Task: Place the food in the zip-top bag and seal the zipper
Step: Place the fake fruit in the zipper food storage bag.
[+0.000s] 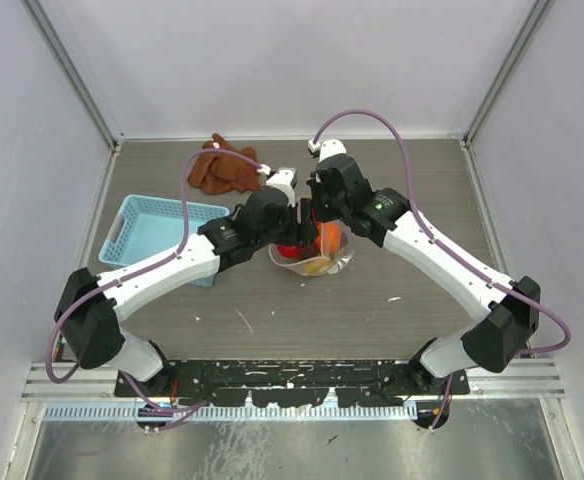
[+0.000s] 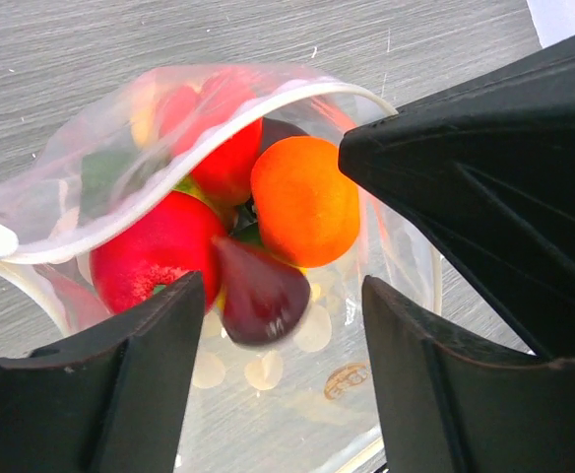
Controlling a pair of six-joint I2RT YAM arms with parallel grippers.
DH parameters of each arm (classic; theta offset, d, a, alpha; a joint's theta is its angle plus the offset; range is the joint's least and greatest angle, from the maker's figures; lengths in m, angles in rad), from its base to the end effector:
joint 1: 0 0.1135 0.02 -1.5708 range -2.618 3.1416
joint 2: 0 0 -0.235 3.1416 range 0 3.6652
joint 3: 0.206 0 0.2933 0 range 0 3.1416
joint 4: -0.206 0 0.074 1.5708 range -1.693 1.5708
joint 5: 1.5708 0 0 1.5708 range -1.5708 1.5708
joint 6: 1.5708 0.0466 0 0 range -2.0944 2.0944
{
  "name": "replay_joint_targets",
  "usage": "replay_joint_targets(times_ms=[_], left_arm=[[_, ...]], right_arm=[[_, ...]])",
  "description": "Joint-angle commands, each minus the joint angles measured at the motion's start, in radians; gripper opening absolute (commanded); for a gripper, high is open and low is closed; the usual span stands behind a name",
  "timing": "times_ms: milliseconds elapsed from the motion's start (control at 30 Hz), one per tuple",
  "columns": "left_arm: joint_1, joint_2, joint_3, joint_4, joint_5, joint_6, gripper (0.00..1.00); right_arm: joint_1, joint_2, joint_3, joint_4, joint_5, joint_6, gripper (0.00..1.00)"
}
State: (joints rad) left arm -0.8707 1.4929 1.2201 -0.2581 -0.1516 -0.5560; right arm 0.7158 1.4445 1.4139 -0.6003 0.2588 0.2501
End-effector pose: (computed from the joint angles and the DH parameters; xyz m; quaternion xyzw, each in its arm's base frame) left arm 0.2617 -0.2998 0.2674 0.0984 0.8606 -0.2745 0.4176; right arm 0.2910 0.2373 0.3276 -0.1472 0.8738 0.1066 0.4511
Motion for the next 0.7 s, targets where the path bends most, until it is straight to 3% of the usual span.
replay_joint_targets(times_ms=[0,133,667], left_arm=[[-0.004,-0.009,0.024,0.077,-0.023,0.014,0.70],[-0.004,-0.027,0.028,0.050,-0.024,0.015,0.75],[-0.004,-0.195,0.045,-0.268,-0.125,-0.102,0.74]], right_arm=[[0.000,-0.031,0.022,0.041,-0.003,0.011,0.00],[-0.001,-0.032,0.021,0.043,-0.004,0.011,0.00],[-0.001,-0.033,0.022,0.042,-0.007,0.012,0.00]])
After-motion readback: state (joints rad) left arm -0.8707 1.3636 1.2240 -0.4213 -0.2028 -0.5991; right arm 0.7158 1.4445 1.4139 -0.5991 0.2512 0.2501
